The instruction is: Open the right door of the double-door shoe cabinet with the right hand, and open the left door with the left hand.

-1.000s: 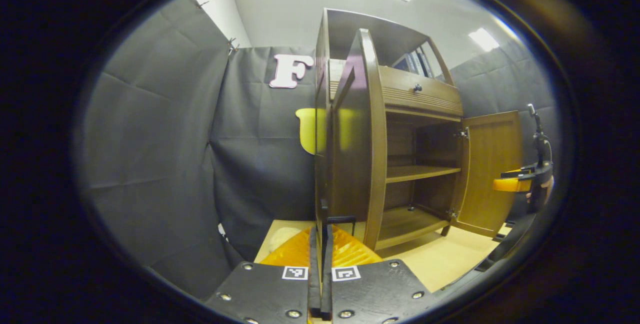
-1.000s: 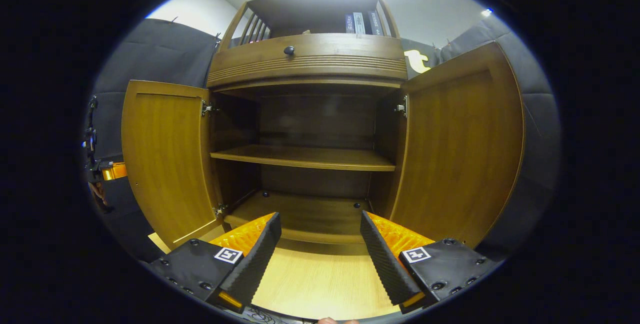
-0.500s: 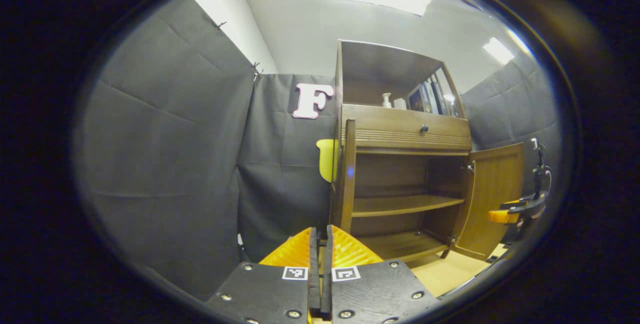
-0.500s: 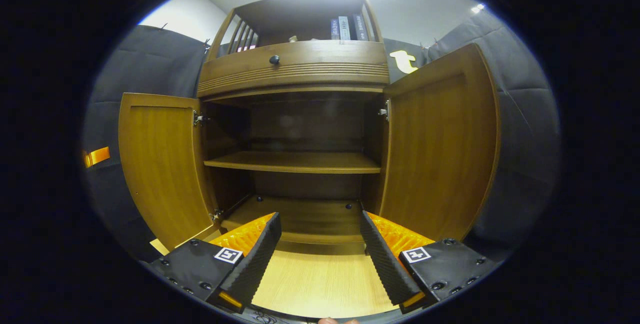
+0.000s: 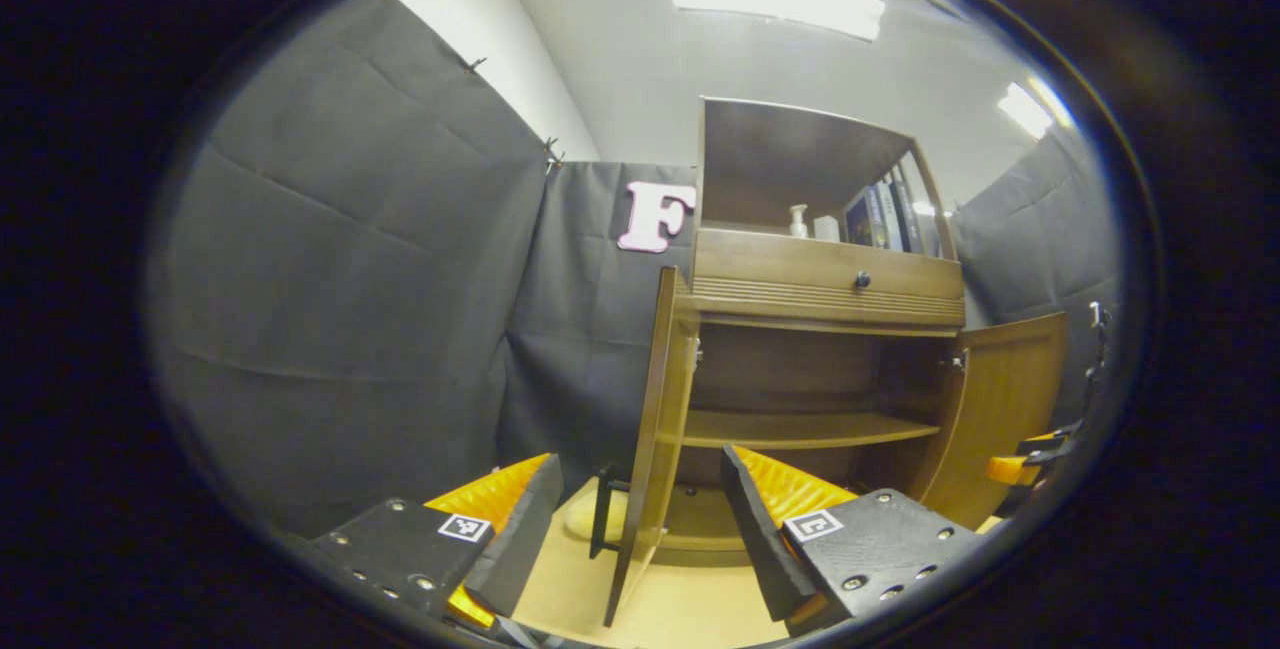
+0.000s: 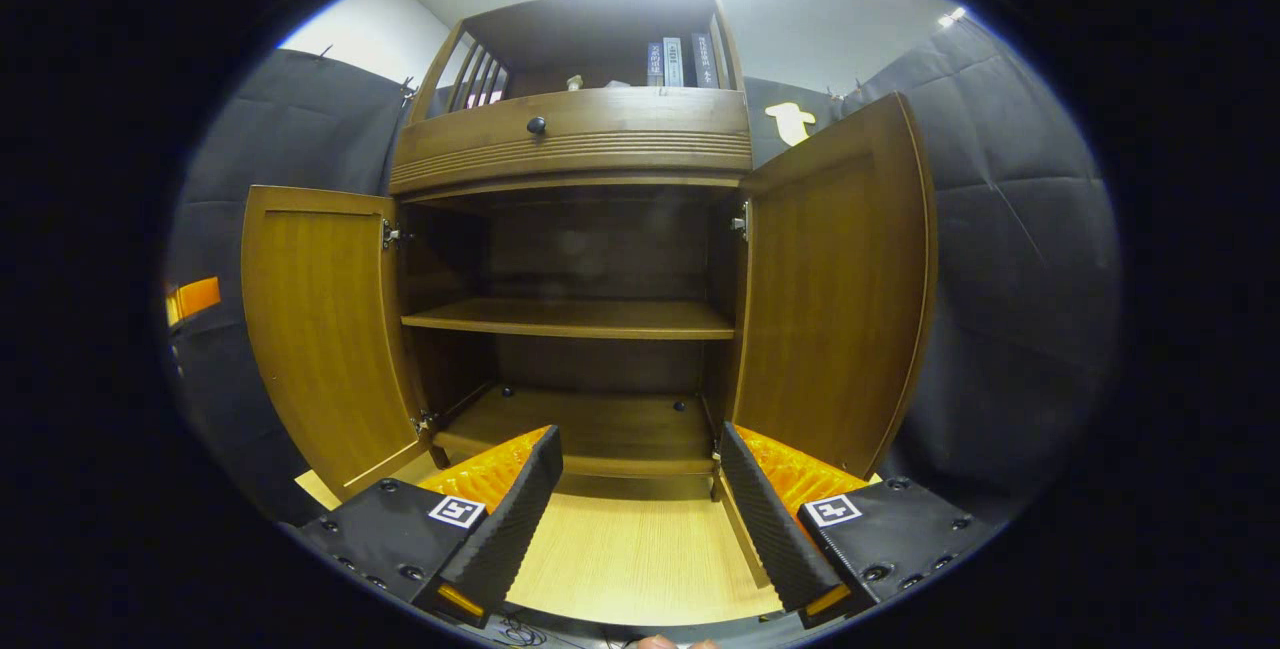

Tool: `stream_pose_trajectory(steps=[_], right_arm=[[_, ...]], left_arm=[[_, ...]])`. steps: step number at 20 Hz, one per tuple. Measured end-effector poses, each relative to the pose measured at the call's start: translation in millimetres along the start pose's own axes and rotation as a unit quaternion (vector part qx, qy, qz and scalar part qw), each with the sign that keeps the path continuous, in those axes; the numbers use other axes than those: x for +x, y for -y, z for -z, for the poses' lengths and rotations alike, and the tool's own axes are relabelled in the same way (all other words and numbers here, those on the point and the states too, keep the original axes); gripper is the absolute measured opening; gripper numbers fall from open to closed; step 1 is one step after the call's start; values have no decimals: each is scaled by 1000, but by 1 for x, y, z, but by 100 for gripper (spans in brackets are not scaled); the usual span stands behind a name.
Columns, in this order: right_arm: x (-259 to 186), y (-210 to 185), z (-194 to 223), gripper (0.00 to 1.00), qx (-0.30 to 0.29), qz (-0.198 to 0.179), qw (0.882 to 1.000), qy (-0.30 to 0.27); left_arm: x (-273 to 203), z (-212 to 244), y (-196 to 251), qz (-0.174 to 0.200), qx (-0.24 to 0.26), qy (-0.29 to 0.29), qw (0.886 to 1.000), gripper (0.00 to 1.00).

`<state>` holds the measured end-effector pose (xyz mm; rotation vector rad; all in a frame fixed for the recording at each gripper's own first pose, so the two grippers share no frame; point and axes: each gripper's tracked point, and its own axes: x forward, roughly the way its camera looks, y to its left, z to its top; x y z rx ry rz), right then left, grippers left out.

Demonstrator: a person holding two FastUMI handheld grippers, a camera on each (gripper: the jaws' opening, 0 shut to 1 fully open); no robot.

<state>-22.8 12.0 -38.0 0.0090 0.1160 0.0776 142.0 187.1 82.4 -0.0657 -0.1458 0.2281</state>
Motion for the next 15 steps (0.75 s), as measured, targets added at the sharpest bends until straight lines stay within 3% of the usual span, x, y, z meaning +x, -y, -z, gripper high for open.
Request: stream_pose_trajectory(steps=[5,6,11,15], right_arm=[[-14,14,0,100,4,19,1000,-2],[-17,15,1,96,9,20,1000,-4],[-25,23,3,100,11,36,999,-2],[-20,23,3,100,23,43,999,-4]], left_arm=[[4,23,23,3,-13,-20,1000,89],[5,27,32,11,-13,-25,1000,92],[21,50,67,39,22,-51,998,89],[35,54,88,60,10,-60,996,89]])
